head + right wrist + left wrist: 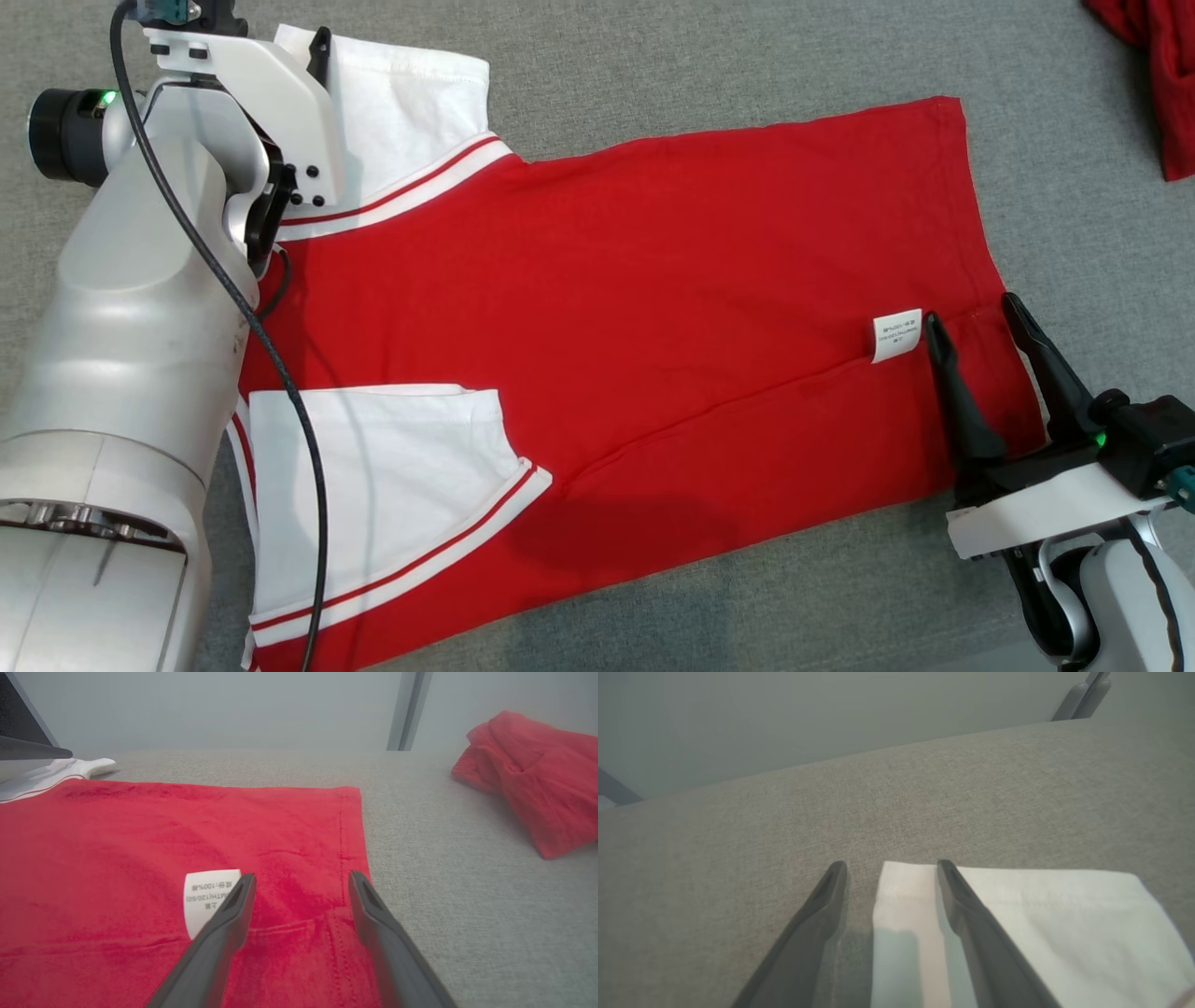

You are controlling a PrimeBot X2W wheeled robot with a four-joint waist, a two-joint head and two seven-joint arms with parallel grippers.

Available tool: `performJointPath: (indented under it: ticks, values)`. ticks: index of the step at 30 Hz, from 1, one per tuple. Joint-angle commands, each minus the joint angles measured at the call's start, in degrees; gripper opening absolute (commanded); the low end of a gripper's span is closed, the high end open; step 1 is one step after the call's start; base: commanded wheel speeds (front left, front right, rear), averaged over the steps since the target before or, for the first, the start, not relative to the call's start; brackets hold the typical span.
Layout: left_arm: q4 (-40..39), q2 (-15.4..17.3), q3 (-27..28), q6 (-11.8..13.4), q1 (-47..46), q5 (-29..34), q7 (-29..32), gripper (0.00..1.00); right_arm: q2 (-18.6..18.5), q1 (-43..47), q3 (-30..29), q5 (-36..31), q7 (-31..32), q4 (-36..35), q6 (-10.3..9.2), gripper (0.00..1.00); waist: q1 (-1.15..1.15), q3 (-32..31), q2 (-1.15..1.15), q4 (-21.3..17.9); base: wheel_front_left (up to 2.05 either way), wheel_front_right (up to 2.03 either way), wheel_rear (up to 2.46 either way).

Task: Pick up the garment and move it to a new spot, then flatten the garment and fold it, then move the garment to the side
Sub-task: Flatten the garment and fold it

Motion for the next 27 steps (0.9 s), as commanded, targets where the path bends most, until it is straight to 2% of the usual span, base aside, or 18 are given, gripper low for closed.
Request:
performJointPath:
  ticks: [1, 5, 6, 7, 8, 9, 10, 11, 20, 24, 27]
  values:
    - [-0.4, 2.3, 0.4, 0.0, -2.5, 0.5, -0.4, 1.00, -1.0, -0.1, 0.6, -0.1, -0.8, -1.6, -0.17, 1.00, 0.00, 0.3, 0.00, -0.3, 0.00, 0.00, 0.00]
    - [0.7, 2.3, 0.0, -0.3, -3.6, 0.4, 0.0, 1.00, -0.8, -0.5, 0.4, -0.1, -0.8, -1.9, -0.17, 1.00, 0.00, 1.0, 0.00, -0.5, 0.00, 0.00, 0.00]
    - [0.9, 2.2, -0.2, -0.4, -3.7, 0.4, 0.1, 0.84, -0.8, -0.5, 0.3, -0.1, -0.8, -2.0, -0.17, 1.00, 0.00, 1.1, 0.00, -0.5, 0.00, 0.00, 0.00]
    - [0.9, 2.2, -0.2, -0.4, -3.7, 0.4, 0.1, 0.84, -0.8, -0.5, 0.3, -0.1, -0.8, -2.0, -0.17, 1.00, 0.00, 1.1, 0.00, -0.5, 0.00, 0.00, 0.00]
    - [1.1, 1.9, -0.3, -0.5, -3.9, 0.4, 0.2, 0.69, -0.7, -0.5, 0.1, -0.2, -0.8, -2.0, -0.17, 1.00, 0.00, 1.2, 0.00, -0.5, 0.00, 0.00, 0.00]
    - [1.2, 1.8, -0.4, -0.7, -4.1, 0.3, 0.3, 0.45, -0.7, -0.5, -0.1, -0.2, -0.8, -2.0, -0.17, 1.00, 0.00, 1.3, 0.00, -0.4, 0.00, 0.00, 0.00]
    - [1.4, 1.7, -0.5, -1.0, -4.3, 0.2, 0.4, 0.32, -0.7, -0.6, -0.2, -0.3, -0.8, -2.0, -0.17, 1.00, 0.00, 1.4, 0.00, -0.3, 0.00, 0.00, 0.00]
    - [1.5, 1.5, -0.6, -1.2, -4.4, 0.1, 0.5, 0.00, -0.6, -0.6, -0.3, -0.3, -0.8, -2.0, -0.17, 1.00, 0.00, 1.4, 0.00, -0.2, 0.00, 0.00, 0.00]
    - [1.1, 0.1, -1.0, -2.8, -5.5, -0.9, -2.5, 0.00, -1.0, -2.3, -1.0, -0.3, -0.8, -2.3, -0.17, 1.00, 0.00, 1.8, 0.00, 1.2, 0.00, 0.00, 0.00]
    - [0.2, -0.5, -0.5, -4.2, -6.2, -2.3, -4.4, 0.00, -2.1, -4.7, -1.5, 4.3, -0.8, -1.4, -0.17, 1.00, 0.00, 1.8, 0.00, 2.7, 0.00, 0.00, 0.00]
    - [-0.9, -0.8, -0.2, -5.2, -6.8, -3.6, -5.3, 0.00, -4.9, -7.9, -0.2, 10.9, 1.1, -0.1, -0.17, 1.00, 0.00, 2.0, 0.00, 3.7, 0.00, 0.00, 0.00]
